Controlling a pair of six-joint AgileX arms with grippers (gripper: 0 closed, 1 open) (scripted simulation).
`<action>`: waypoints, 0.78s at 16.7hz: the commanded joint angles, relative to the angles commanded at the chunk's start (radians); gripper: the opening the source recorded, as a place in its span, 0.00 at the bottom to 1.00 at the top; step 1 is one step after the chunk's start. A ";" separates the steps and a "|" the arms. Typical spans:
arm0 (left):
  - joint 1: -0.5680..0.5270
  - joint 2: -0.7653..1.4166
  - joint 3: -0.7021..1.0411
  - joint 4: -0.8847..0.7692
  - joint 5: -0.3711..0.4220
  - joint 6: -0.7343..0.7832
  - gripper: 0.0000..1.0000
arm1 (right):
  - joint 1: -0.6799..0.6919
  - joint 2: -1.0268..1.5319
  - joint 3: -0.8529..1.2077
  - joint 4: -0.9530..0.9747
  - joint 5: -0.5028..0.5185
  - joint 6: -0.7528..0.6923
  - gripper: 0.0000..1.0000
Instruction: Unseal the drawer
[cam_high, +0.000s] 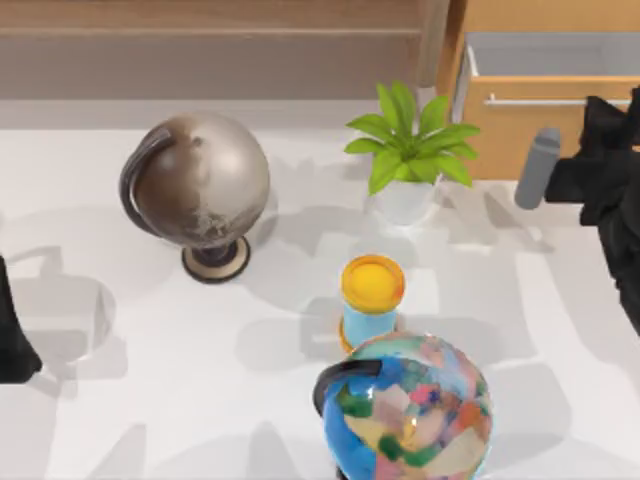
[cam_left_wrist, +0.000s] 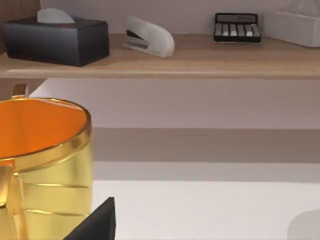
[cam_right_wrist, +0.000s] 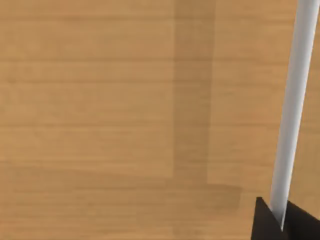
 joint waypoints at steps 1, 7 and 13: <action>0.000 0.000 0.000 0.000 0.000 0.000 1.00 | 0.007 -0.014 -0.045 0.023 0.007 0.000 0.00; 0.000 0.000 0.000 0.000 0.000 0.000 1.00 | 0.036 -0.066 -0.187 0.111 0.031 0.000 0.00; 0.000 0.000 0.000 0.000 0.000 0.000 1.00 | 0.052 -0.083 -0.250 0.164 0.052 -0.002 0.00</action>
